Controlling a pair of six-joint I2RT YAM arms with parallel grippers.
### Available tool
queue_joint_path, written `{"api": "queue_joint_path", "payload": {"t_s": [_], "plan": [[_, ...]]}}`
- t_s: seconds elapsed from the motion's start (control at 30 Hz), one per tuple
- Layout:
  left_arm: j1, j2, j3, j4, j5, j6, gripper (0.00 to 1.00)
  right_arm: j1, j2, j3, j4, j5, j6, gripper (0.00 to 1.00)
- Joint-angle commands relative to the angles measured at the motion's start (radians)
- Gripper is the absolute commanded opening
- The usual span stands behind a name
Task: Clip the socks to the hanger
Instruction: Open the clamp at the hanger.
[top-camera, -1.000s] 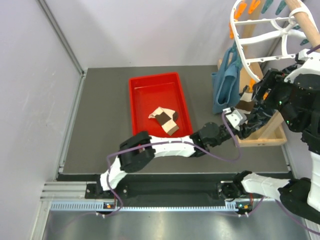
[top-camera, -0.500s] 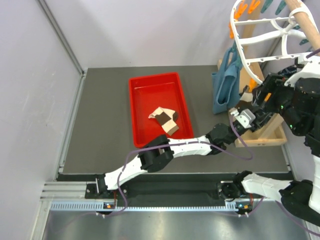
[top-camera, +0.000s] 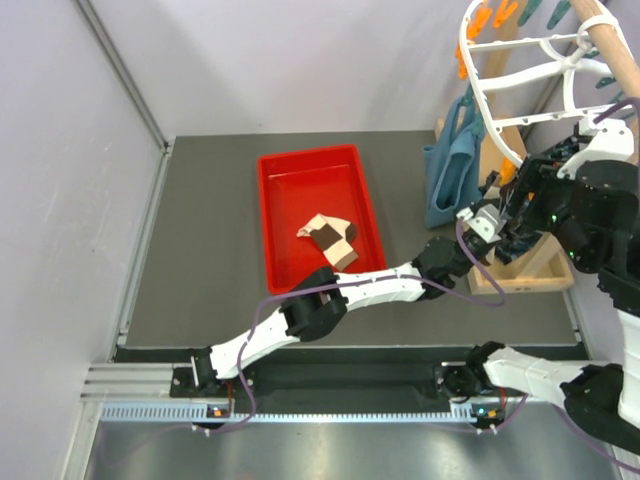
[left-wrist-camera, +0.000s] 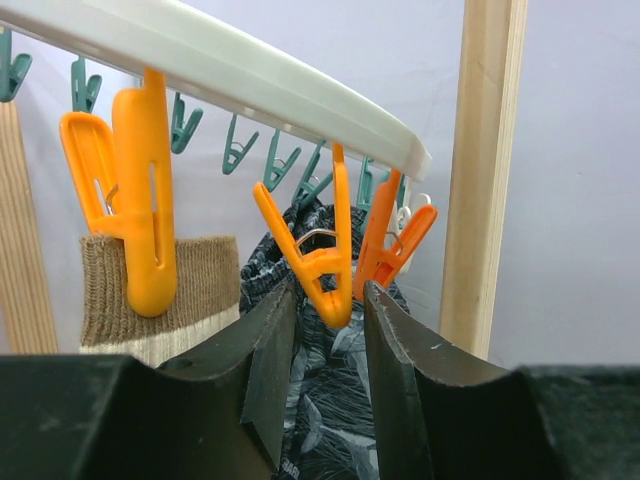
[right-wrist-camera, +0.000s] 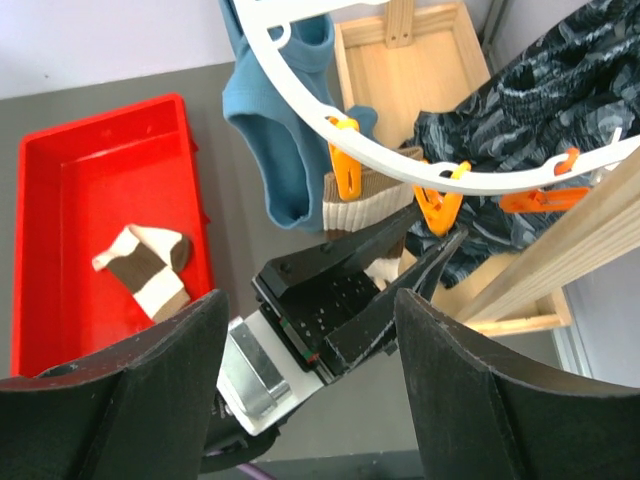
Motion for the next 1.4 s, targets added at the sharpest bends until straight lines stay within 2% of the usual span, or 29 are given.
{"api": "queue_joint_path", "payload": {"t_s": [0.0, 0.17, 0.37, 0.43, 0.53, 0.7, 0.9, 1.13, 1.37], "plan": [[-0.001, 0.012, 0.045, 0.017, -0.020, -0.001, 0.39, 0.010, -0.006, -0.005, -0.003, 0.005, -0.002, 0.68], [0.004, 0.047, 0.109, -0.012, -0.027, 0.005, 0.38, 0.010, -0.005, -0.014, -0.004, 0.007, -0.002, 0.68], [0.010, 0.050, 0.126, -0.022, -0.020, 0.000, 0.28, 0.010, -0.005, -0.072, -0.004, 0.104, 0.033, 0.66], [0.011, 0.047, 0.129, -0.032, -0.019, 0.008, 0.21, 0.010, -0.006, -0.117, 0.005, 0.145, 0.042, 0.66], [0.010, 0.032, 0.112, -0.035, -0.027, 0.016, 0.14, 0.009, -0.010, -0.183, 0.045, 0.235, 0.050, 0.63], [0.008, -0.023, 0.031, -0.016, -0.030, 0.017, 0.10, -0.043, -0.022, -0.269, 0.141, 0.300, 0.035, 0.58], [0.008, -0.060, -0.029, 0.025, -0.059, 0.028, 0.08, -0.291, -0.026, -0.333, 0.258, 0.117, -0.074, 0.54], [0.005, -0.096, -0.079, 0.040, -0.053, 0.034, 0.06, -0.332, -0.011, -0.326, 0.307, 0.090, -0.082, 0.52], [-0.001, -0.134, -0.142, 0.065, -0.063, 0.043, 0.04, -0.375, -0.014, -0.352, 0.385, -0.007, -0.074, 0.51]]}}
